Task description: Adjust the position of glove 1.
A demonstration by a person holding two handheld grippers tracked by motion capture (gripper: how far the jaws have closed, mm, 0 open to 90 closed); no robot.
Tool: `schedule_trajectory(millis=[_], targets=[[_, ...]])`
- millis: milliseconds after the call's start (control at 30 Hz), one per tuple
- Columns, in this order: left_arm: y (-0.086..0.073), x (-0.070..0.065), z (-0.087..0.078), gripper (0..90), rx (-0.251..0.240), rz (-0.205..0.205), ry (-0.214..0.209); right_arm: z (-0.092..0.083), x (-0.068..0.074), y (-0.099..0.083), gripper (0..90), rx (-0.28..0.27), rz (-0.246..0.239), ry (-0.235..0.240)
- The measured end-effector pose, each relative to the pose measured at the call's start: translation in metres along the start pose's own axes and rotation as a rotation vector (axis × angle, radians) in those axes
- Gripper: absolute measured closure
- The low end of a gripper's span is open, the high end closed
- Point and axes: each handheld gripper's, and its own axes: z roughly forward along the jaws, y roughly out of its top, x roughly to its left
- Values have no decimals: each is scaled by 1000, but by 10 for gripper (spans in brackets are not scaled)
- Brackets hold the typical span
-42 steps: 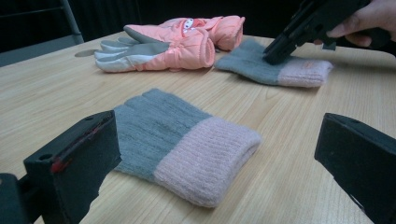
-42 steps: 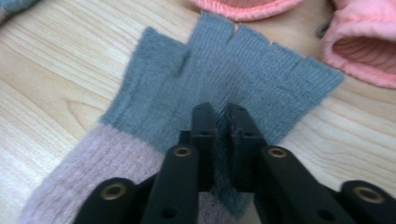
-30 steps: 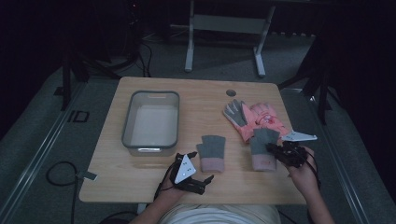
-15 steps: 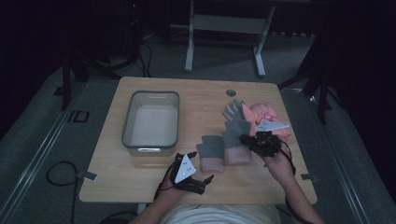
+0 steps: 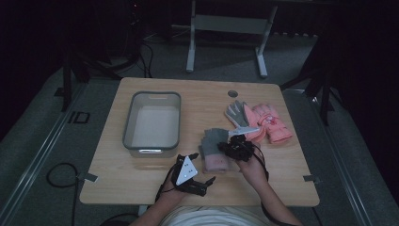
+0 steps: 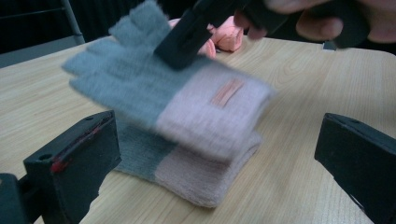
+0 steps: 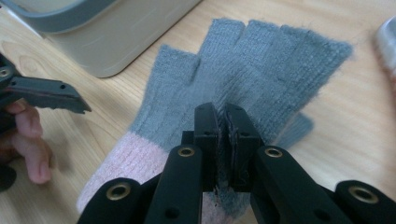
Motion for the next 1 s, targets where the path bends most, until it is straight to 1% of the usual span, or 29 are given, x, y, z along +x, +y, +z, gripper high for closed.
schedule_trajectory(millis=[67,100,200,400,467,567,633,800,900,933,967,1000], targets=[[0,0,0,0,0,1,-1,6,0,-2,846,10,26,7],[0,0,0,0,0,0,-1,9,1,-3,846,18,31,9],[0,0,0,0,1,3,-1,15,2,-6,845,35,30,13],[0,0,0,0,5,2,-1,23,-2,-11,839,58,42,6],[0,0,1,0,8,6,-3,27,-4,-13,833,70,46,12],[0,-1,1,0,10,11,1,33,-4,-16,812,92,38,-10],[1,-1,1,0,17,14,-2,35,-5,-18,796,91,48,-9],[1,0,2,0,29,1,18,37,-6,-19,758,95,40,-14],[1,-2,2,0,25,9,61,38,-5,-20,724,92,42,-17],[1,-2,2,0,23,15,69,38,-5,-20,709,93,35,-16],[1,-1,2,0,24,18,72,37,-5,-20,689,92,25,-17],[1,-1,3,0,31,17,65,36,-6,-19,667,94,15,-18]])
